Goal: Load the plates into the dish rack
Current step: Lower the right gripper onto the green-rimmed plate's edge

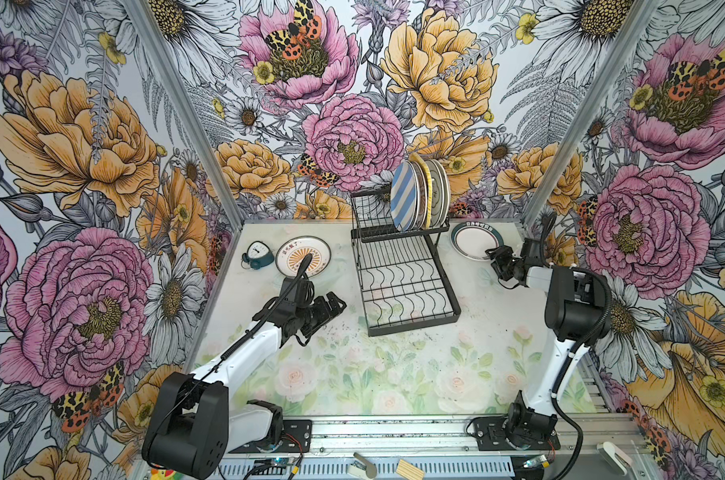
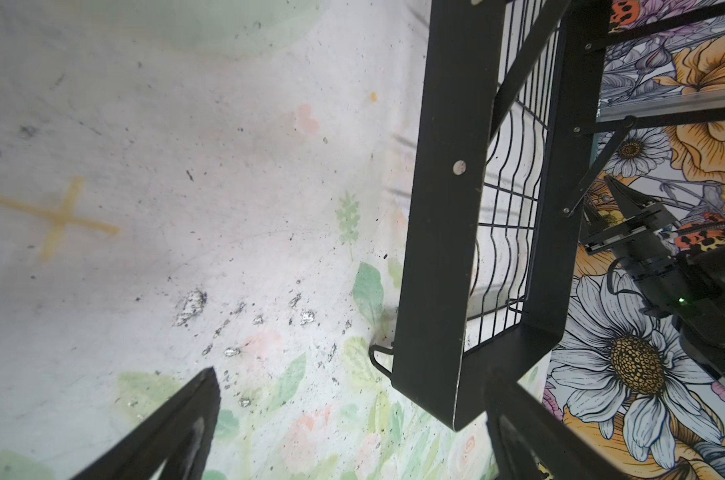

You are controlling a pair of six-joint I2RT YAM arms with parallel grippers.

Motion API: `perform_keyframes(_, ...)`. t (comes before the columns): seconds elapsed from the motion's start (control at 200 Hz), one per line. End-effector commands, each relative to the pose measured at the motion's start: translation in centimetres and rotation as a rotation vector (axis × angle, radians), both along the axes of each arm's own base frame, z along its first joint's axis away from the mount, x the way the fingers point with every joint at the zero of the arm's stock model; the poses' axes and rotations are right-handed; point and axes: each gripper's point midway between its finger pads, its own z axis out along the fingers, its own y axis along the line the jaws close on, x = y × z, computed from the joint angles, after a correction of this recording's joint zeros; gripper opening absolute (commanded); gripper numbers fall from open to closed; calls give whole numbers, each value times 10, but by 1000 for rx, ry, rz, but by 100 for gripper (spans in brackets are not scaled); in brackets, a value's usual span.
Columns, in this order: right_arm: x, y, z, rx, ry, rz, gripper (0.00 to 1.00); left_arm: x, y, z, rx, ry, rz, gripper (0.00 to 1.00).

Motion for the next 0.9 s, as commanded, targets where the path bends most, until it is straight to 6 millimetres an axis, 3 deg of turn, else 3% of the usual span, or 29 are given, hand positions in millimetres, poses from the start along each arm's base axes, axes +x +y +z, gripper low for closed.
perform_keyframes(0.0,13,-4,2,24,-37,-22,54,13,-2,13,0,-53,11,99)
perform_keyframes(0.645,24,-5,-19,83,-33,-50,44,15,-3,12,6,-47,22,99)
perform_keyframes(0.896,31,-6,-26,108,-33,-65,35,16,-6,12,10,-46,25,99)
